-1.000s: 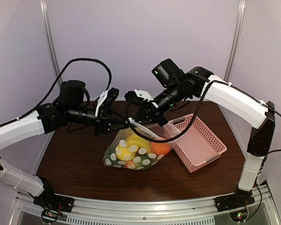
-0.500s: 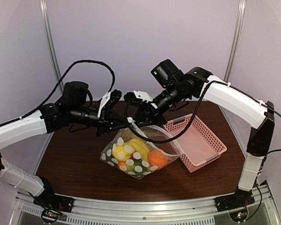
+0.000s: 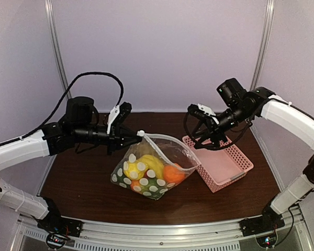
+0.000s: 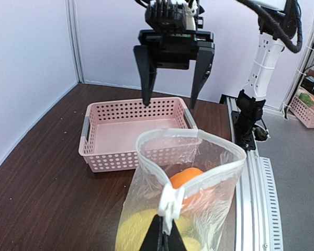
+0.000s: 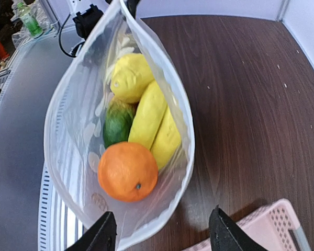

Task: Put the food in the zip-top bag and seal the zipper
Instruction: Pass from the right arm to the left, then adjust the zipper food storage bag at the center of the board, then pass from the left arm to the right

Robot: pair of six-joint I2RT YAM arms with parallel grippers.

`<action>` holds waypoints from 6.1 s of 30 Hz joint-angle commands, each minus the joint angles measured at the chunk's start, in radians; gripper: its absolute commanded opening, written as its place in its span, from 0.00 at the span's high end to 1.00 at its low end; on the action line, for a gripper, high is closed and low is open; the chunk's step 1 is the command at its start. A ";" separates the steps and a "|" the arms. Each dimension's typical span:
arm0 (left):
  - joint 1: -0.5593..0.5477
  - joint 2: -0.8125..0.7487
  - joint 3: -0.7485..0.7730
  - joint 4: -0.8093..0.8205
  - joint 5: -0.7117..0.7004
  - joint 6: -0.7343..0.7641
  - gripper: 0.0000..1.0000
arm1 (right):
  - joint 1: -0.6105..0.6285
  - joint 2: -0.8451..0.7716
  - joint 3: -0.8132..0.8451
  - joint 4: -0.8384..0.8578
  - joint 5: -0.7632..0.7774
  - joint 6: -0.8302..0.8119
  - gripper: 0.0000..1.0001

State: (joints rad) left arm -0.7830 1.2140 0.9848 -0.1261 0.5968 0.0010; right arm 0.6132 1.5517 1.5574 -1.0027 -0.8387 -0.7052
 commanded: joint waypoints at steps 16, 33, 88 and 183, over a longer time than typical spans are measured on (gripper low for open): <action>-0.005 -0.065 -0.047 0.098 -0.101 -0.062 1.00 | -0.067 -0.138 -0.403 0.170 0.025 0.013 0.39; -0.005 -0.094 -0.070 0.082 -0.139 -0.063 1.00 | -0.034 -0.063 -0.361 0.258 0.021 0.088 0.69; 0.014 -0.004 -0.569 1.120 -0.411 -0.264 1.00 | -0.055 0.021 0.037 -0.159 0.323 -0.051 1.00; 0.008 -0.176 -0.610 0.872 -0.310 -0.081 1.00 | 0.374 0.561 0.679 0.150 0.157 0.075 0.75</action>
State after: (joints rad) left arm -0.7753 1.0477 0.3592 0.7307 0.2710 -0.1009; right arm 0.9749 2.0933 2.2147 -0.8440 -0.7094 -0.6102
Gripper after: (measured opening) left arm 0.004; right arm 0.264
